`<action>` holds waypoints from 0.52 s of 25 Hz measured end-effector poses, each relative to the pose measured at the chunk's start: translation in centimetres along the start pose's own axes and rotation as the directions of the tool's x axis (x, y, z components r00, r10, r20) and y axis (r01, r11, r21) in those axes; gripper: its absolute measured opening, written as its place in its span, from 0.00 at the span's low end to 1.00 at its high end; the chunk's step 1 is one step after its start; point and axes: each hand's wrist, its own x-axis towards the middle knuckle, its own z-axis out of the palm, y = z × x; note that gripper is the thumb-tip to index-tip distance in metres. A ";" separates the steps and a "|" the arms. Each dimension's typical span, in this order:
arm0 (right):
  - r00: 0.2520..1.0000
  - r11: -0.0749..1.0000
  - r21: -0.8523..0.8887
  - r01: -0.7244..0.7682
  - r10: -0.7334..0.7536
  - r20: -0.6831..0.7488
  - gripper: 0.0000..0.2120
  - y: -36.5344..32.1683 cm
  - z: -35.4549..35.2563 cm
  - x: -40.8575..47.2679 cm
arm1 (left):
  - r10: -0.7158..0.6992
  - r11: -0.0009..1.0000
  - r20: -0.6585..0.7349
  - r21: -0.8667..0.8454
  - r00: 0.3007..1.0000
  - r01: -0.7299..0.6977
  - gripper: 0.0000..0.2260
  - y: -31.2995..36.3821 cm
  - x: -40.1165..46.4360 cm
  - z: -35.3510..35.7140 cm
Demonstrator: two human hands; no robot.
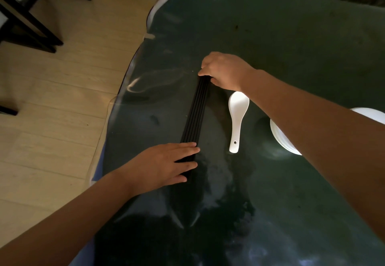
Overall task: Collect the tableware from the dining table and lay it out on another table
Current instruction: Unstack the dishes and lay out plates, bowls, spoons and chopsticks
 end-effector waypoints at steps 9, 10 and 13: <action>1.000 0.999 0.043 -0.001 0.001 0.009 0.18 0.2 0.0 -0.1 | -0.071 0.997 -0.071 0.006 0.995 0.071 0.16 0.8 0.1 1.1; 1.000 0.999 0.043 -0.004 0.004 0.015 0.18 0.2 -0.1 -0.1 | -0.063 0.997 -0.090 0.032 0.994 0.066 0.15 0.9 0.1 1.4; 1.000 0.999 0.047 -0.004 0.003 0.006 0.18 0.2 -0.1 -0.2 | -0.030 0.994 -0.131 0.099 0.991 0.043 0.13 1.3 -0.1 1.8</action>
